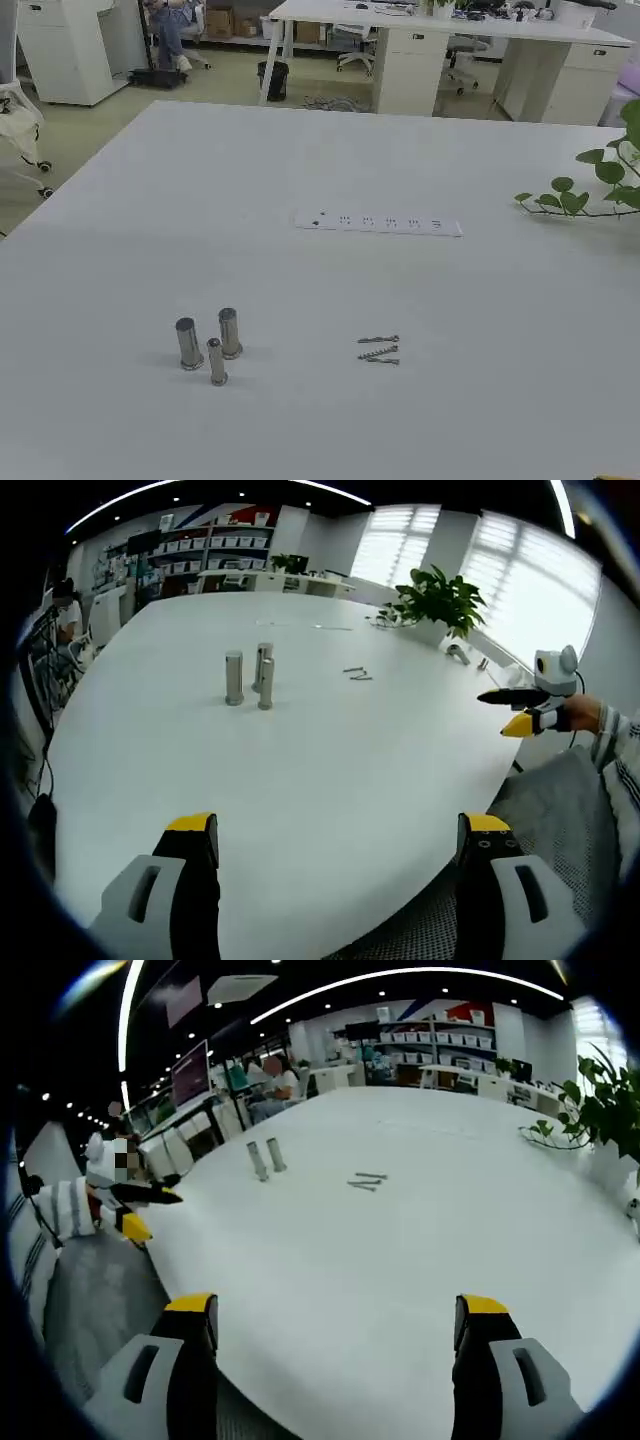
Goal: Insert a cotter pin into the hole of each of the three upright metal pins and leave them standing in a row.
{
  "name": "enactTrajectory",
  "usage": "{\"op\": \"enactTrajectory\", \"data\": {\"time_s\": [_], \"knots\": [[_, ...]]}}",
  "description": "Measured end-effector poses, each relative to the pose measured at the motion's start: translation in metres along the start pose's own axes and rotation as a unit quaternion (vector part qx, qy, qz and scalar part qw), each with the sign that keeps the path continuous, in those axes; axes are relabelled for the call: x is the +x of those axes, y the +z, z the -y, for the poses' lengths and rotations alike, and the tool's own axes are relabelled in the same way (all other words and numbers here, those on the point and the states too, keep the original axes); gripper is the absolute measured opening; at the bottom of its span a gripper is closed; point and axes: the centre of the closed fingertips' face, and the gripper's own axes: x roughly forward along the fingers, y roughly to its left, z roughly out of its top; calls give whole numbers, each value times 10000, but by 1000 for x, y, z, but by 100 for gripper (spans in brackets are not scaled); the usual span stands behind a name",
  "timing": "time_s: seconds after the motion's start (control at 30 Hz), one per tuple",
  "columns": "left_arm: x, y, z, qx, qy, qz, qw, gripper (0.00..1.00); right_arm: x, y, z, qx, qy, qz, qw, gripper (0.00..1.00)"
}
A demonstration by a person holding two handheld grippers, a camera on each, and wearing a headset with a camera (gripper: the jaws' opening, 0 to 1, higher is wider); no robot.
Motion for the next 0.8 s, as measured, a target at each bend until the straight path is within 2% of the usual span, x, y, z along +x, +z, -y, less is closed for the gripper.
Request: {"op": "enactTrajectory", "data": {"time_s": [0.23, 0.3, 0.37, 0.47, 0.63, 0.8], "knots": [[0, -2, 0, -7, -4, -63, 10000, 100, 3, 4, 0, -8, 24, -24, 10000, 99], [0, -1, -1, -115, 29, -21, 9999, 100, 4, 5, 0, -18, 28, -15, 10000, 99], [-1, -2, -1, -176, 8, -66, 9998, 100, 4, 6, 0, -27, 38, -2, 10000, 99], [-2, 0, -2, -144, 39, -22, 9999, 100, 6, 6, -1, -25, 62, -15, 10000, 99], [-1, -3, -2, -149, 40, -81, 9998, 100, 6, 5, 3, 27, 36, -16, 10000, 99], [-1, 1, -1, -244, -9, -12, 9997, 100, 6, 4, 4, 29, 8, -52, 10000, 99]]}}
